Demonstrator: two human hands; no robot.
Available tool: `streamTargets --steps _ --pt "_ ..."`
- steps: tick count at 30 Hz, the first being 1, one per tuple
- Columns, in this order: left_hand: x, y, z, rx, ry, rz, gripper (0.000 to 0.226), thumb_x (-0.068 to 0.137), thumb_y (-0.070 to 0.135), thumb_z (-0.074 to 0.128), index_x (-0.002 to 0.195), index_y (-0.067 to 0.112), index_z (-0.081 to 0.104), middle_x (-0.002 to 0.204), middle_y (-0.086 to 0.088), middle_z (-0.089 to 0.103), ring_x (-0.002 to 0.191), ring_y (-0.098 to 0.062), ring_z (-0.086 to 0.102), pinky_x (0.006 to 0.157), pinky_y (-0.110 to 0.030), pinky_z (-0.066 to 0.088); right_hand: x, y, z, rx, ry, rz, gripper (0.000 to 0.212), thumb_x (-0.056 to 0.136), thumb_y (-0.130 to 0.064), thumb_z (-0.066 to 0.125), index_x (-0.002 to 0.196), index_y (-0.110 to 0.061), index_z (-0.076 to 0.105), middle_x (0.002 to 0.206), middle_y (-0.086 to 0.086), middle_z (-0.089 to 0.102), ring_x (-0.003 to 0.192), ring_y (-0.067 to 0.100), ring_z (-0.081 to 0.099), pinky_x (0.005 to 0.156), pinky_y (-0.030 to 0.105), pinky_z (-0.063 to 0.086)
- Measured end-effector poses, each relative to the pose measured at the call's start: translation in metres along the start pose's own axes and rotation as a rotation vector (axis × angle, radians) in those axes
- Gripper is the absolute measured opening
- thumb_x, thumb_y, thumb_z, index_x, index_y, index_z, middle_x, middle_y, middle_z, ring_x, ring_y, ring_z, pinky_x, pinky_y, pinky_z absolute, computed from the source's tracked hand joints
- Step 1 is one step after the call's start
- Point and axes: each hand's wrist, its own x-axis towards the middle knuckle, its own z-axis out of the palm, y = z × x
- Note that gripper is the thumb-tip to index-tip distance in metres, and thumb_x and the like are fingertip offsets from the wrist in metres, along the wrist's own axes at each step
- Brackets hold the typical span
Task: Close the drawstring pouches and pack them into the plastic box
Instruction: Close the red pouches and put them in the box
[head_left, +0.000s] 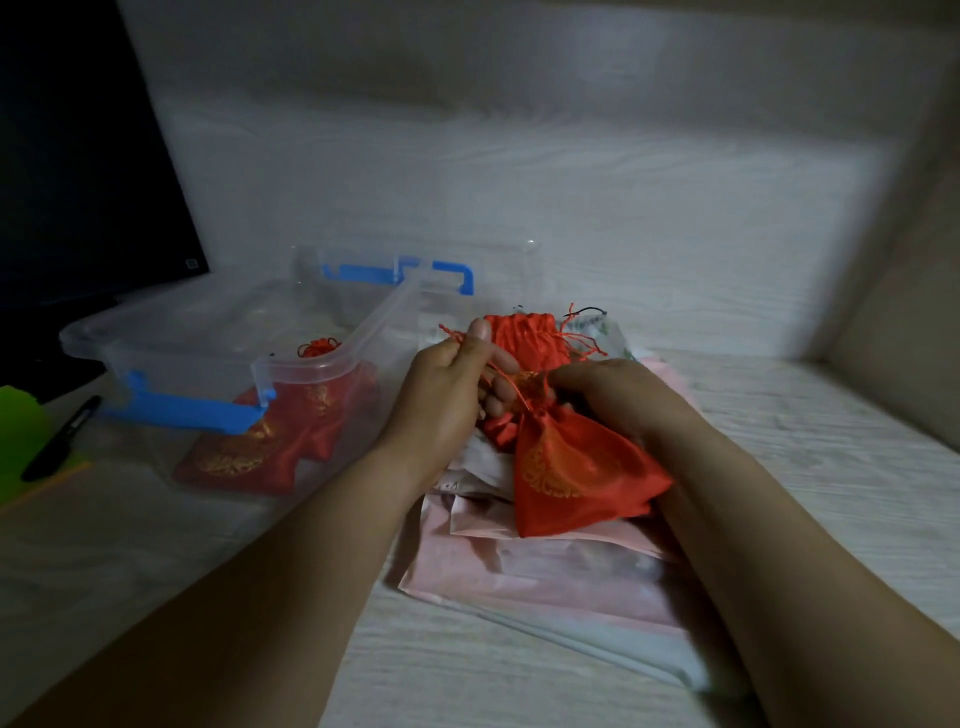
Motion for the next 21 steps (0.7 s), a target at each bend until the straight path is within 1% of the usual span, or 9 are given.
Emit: streamTargets --steps 2,6,8,11,13,15,16,19,21 --pt "-0.001 0.004 0.001 -0.006 -0.004 0.04 0.052 0.111 0.04 0.039 0.086 0.009 0.071 0.068 -0.009 0.068 0.055 -0.014 0.056 0.052 -0.023 0.043 -0.001 -0.002 0.003 -0.007 -0.005 -0.033 0.031 0.085 -0.026 0.076 0.055 -0.018 0.074 0.054 0.001 0.063 0.044 0.009 0.051 0.059 0.029 0.044" --pt "-0.002 0.008 0.002 -0.017 -0.032 0.075 0.052 0.111 0.041 0.039 0.087 0.009 0.072 0.072 -0.009 0.071 0.057 -0.015 0.056 0.054 -0.025 0.043 -0.007 -0.004 0.005 -0.025 0.024 -0.078 0.033 0.087 -0.028 0.077 0.058 -0.015 0.07 0.045 -0.001 0.058 0.035 0.006 0.047 0.044 0.017 0.038" --pt "-0.002 0.007 0.002 -0.018 -0.033 0.059 0.052 0.112 0.04 0.038 0.091 0.006 0.072 0.074 -0.009 0.071 0.058 -0.016 0.056 0.056 -0.026 0.044 -0.008 -0.004 0.005 -0.037 0.031 -0.098 0.032 0.088 -0.027 0.077 0.059 -0.014 0.07 0.045 -0.001 0.058 0.035 0.006 0.047 0.043 0.016 0.037" --pt "-0.001 0.006 0.002 -0.006 -0.011 0.053 0.051 0.111 0.04 0.039 0.096 0.008 0.075 0.078 -0.004 0.074 0.062 -0.016 0.062 0.057 -0.022 0.046 -0.012 -0.005 0.006 -0.009 -0.006 -0.156 0.029 0.089 -0.024 0.077 0.065 -0.01 0.071 0.047 0.002 0.058 0.037 0.007 0.045 0.042 0.016 0.035" --pt "0.002 0.006 0.002 -0.009 0.018 0.056 0.049 0.111 0.041 0.04 0.098 0.013 0.078 0.087 -0.003 0.078 0.075 -0.014 0.072 0.069 -0.022 0.053 -0.014 -0.006 0.006 0.019 -0.065 -0.192 0.029 0.091 -0.023 0.076 0.066 -0.009 0.071 0.048 0.005 0.058 0.037 0.008 0.045 0.042 0.016 0.035" --pt "0.006 0.006 0.0 -0.038 0.019 0.067 0.047 0.111 0.041 0.041 0.1 0.016 0.079 0.095 -0.004 0.08 0.088 -0.014 0.075 0.085 -0.031 0.057 -0.015 -0.006 0.006 0.06 -0.122 -0.211 0.03 0.091 -0.022 0.076 0.065 -0.008 0.07 0.049 0.008 0.058 0.039 0.01 0.046 0.043 0.017 0.037" --pt "0.006 0.006 0.0 -0.047 0.006 0.071 0.046 0.111 0.041 0.041 0.1 0.016 0.078 0.097 -0.005 0.08 0.092 -0.015 0.075 0.09 -0.035 0.057 -0.015 -0.006 0.007 0.077 -0.147 -0.224 0.03 0.091 -0.021 0.076 0.065 -0.008 0.069 0.05 0.009 0.058 0.04 0.012 0.047 0.044 0.018 0.037" --pt "0.007 0.005 0.0 -0.068 -0.042 0.071 0.047 0.11 0.043 0.041 0.099 0.015 0.078 0.098 -0.009 0.08 0.097 -0.023 0.075 0.095 -0.043 0.056 -0.017 -0.007 0.007 0.122 -0.216 -0.257 0.026 0.092 -0.015 0.075 0.068 -0.005 0.068 0.052 0.007 0.06 0.043 0.011 0.049 0.047 0.019 0.04" --pt "0.006 0.006 0.001 -0.09 -0.041 0.051 0.048 0.111 0.041 0.041 0.099 0.013 0.077 0.096 -0.01 0.08 0.092 -0.022 0.073 0.092 -0.039 0.057 -0.018 -0.008 0.007 0.145 -0.265 -0.264 0.024 0.094 -0.012 0.072 0.072 -0.002 0.067 0.053 0.005 0.06 0.043 0.009 0.049 0.047 0.017 0.04"
